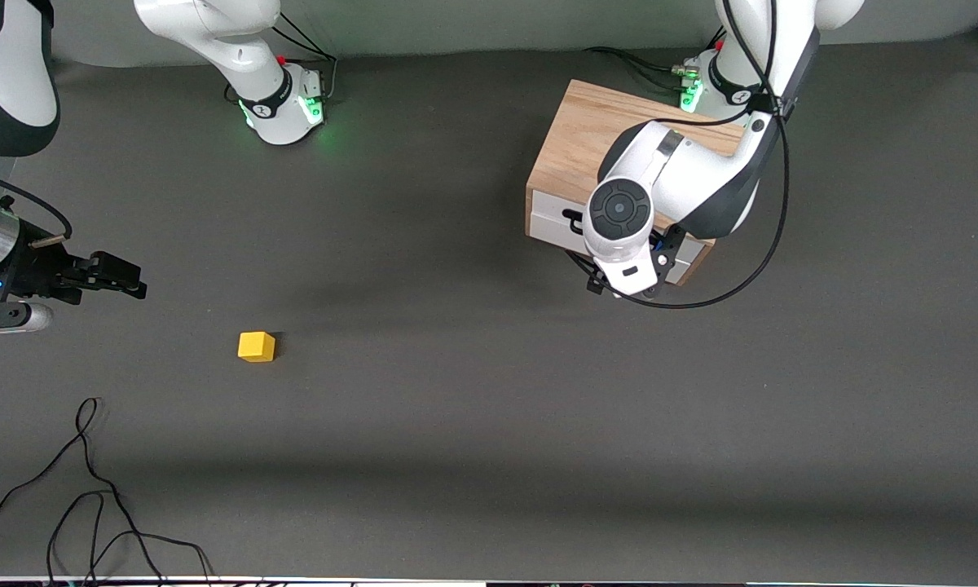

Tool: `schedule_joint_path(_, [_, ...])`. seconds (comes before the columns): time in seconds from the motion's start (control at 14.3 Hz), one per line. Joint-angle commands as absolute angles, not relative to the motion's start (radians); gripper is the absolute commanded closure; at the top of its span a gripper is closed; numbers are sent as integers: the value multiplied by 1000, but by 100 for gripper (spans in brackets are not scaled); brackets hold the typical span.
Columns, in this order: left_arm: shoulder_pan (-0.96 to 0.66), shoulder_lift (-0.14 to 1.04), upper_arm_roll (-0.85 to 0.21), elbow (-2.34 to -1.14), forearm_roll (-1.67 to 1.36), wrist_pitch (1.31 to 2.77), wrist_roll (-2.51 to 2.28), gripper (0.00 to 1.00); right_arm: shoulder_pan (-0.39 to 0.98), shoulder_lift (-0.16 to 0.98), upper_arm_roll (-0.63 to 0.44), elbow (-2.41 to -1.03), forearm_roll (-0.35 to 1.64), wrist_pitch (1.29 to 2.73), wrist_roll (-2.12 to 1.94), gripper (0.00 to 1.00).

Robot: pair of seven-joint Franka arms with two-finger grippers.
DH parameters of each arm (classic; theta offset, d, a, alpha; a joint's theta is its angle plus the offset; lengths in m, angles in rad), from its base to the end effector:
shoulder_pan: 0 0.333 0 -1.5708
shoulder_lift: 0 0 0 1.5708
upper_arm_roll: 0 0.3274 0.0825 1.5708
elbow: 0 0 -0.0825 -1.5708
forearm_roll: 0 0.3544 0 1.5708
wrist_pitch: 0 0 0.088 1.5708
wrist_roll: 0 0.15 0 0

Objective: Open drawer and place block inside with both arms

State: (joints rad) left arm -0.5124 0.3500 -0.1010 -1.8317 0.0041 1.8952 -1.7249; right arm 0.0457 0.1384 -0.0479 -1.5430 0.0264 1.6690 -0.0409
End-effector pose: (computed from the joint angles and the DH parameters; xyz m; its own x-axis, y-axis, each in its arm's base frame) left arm 0.4674 -0.3253 0.3087 0.4455 0.8952 0.0123 0.8604 -0.4243 -0.2823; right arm 0.5743 0.0041 0.5378 0.9993 0.0365 -0.0114 0.0362 -0.9991 -0.0201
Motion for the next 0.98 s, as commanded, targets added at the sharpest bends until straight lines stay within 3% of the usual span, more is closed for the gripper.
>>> schedule_joint_path(0.0, [-512,364,-100,-1842,-14,1917,-1709,0,55,149,-54,-1520,44,1667,-25,0])
schedule_joint_path(0.91, [-514,399,-100,-1821,-11,1988,-1678,0,55,149,-54,-1520,46,1669,-25,0])
